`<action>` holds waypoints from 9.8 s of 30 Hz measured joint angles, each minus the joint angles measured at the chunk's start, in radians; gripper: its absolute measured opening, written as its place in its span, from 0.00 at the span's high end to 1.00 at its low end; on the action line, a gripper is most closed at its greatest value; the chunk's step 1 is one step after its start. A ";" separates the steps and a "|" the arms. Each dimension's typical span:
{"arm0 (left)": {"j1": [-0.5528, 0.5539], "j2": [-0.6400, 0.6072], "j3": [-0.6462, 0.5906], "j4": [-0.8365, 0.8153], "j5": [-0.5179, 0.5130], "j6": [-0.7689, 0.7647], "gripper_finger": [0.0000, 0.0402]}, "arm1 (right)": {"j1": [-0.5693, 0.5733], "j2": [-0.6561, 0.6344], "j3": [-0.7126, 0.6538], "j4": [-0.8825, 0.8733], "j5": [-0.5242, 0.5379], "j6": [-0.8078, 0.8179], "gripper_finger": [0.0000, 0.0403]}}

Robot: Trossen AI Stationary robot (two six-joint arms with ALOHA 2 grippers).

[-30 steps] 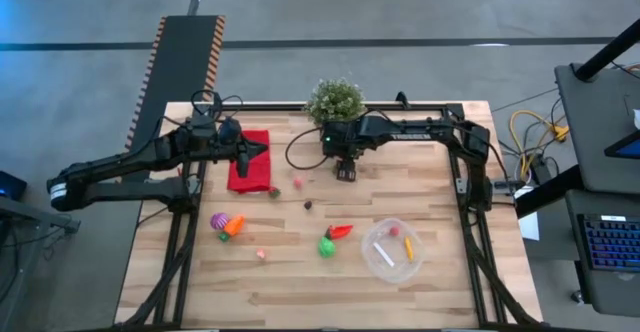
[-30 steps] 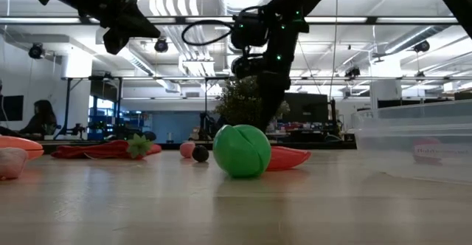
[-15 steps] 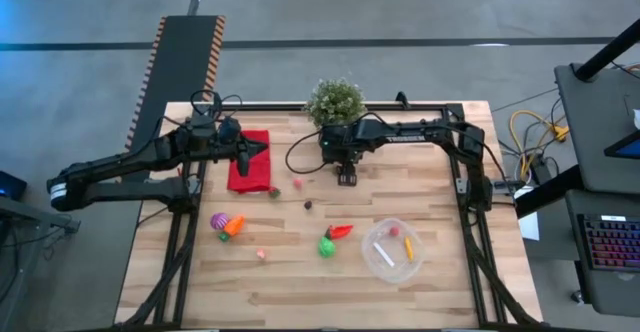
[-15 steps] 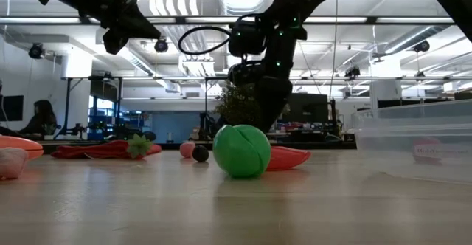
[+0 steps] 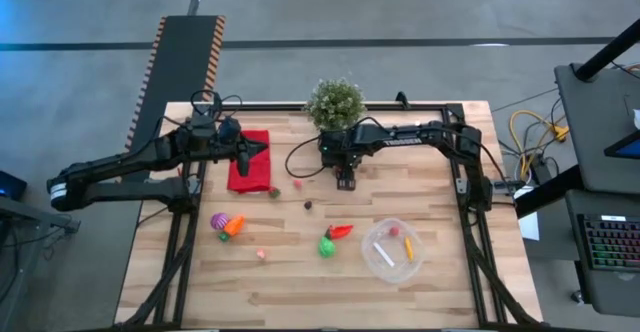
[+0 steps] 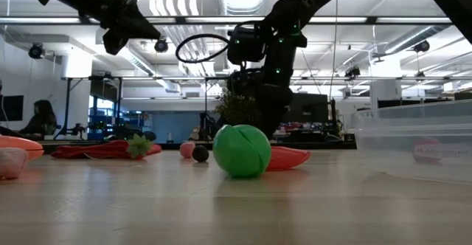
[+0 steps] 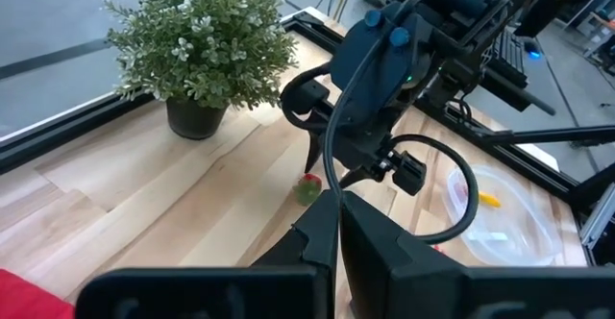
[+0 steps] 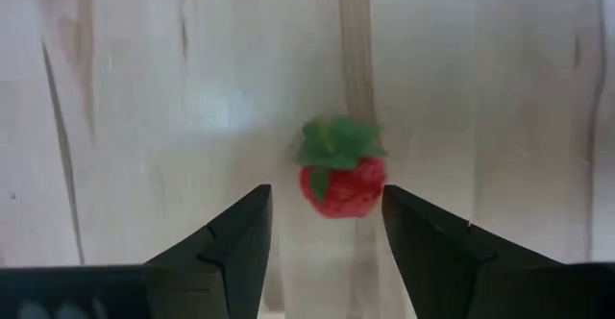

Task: Pick and placing Produce into tupperware
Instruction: Put the top red strawberry into the transparent bin, then put the top pink peach into the transparent bin, then put the red bell pepper into the transparent bin

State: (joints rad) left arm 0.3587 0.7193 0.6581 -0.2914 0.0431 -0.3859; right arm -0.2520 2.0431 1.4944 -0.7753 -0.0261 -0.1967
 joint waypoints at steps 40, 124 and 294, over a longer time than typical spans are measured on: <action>0.000 0.000 -0.010 0.001 -0.022 0.000 1.00 | 0.018 0.040 0.030 -0.088 0.053 0.120 0.70; 0.000 -0.033 -0.011 0.004 -0.019 0.107 1.00 | 0.128 -0.171 -0.070 0.069 -0.090 1.132 0.56; 0.000 -0.681 -0.027 -0.481 -0.048 0.051 1.00 | 0.536 -0.293 -0.169 -0.351 0.042 1.651 0.47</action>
State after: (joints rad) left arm 0.3588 0.0383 0.6308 -0.7719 -0.0051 -0.3351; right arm 0.2840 1.7506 1.3252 -1.1267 0.0157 1.4541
